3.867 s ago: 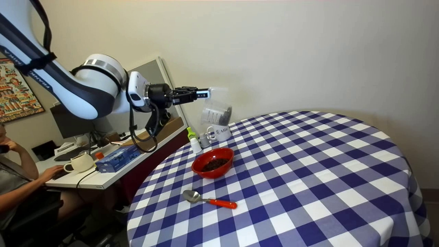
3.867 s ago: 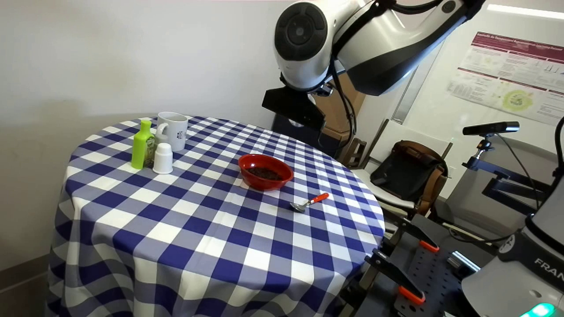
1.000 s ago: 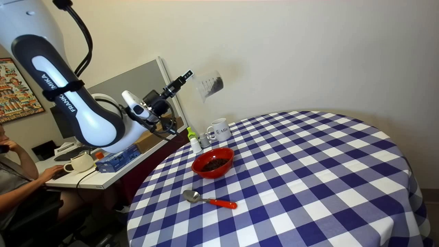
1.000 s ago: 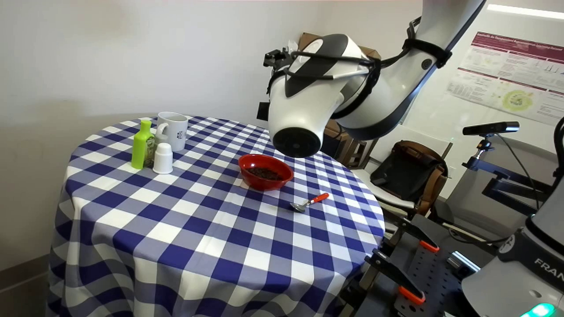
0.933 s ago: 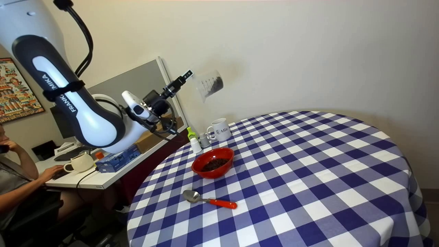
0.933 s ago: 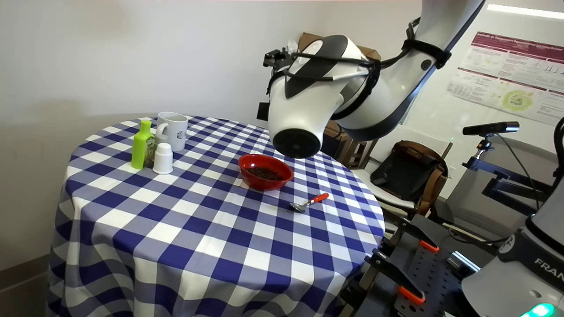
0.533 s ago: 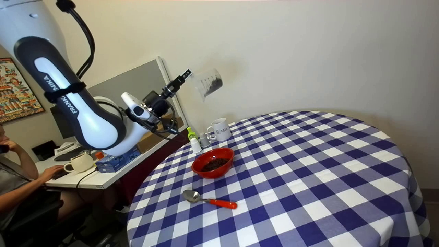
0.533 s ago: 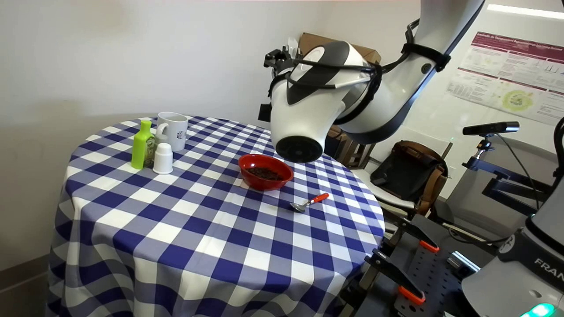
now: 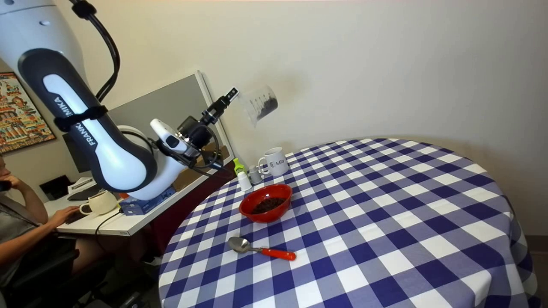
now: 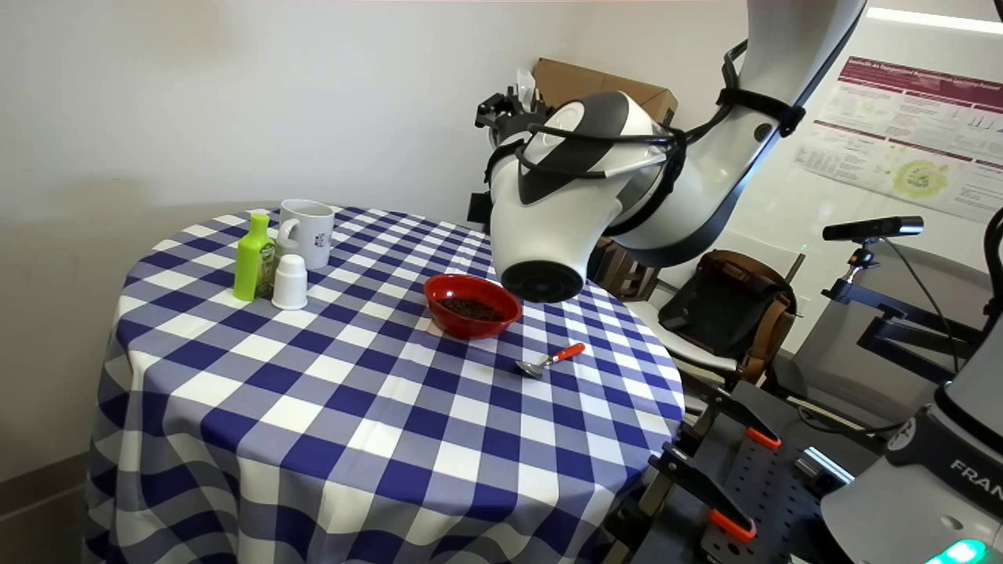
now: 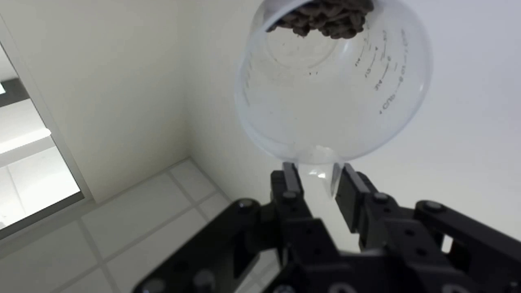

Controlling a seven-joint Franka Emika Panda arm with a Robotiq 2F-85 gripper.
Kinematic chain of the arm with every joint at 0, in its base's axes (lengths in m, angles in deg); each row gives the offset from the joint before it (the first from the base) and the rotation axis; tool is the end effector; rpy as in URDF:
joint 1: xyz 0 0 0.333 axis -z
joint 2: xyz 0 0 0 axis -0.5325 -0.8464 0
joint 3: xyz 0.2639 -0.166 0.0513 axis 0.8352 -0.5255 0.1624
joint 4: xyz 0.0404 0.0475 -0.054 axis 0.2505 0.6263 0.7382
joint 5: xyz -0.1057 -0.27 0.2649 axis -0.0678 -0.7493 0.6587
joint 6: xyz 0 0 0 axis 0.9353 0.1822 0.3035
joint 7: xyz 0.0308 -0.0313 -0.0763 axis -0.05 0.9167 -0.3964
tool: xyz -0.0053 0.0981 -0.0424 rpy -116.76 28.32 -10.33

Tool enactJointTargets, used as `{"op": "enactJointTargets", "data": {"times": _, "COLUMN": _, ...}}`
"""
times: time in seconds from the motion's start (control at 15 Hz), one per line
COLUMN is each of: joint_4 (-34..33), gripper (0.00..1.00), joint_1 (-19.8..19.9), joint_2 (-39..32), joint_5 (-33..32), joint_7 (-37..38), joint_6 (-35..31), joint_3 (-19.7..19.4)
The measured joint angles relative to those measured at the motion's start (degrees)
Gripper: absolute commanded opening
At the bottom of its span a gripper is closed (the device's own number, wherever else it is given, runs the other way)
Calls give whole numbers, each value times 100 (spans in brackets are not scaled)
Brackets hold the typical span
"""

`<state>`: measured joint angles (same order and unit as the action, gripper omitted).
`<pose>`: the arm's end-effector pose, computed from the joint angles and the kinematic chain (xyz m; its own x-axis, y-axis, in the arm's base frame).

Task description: Pour the contents in the jug into the red bowl

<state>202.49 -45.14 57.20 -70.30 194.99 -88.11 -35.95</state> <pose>0.4808 0.1106 0.2261 -0.2898 0.3427 0.8936 -0.6556 -0.7513 0.0755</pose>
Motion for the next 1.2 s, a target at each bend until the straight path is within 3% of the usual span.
{"op": "enactJointTargets", "data": {"times": 1.2, "joint_4": 306, "gripper": 10, "joint_1": 69, "joint_2": -219, "joint_5": -433, "joint_7": 0, "joint_6": 621, "joint_3": -55}}
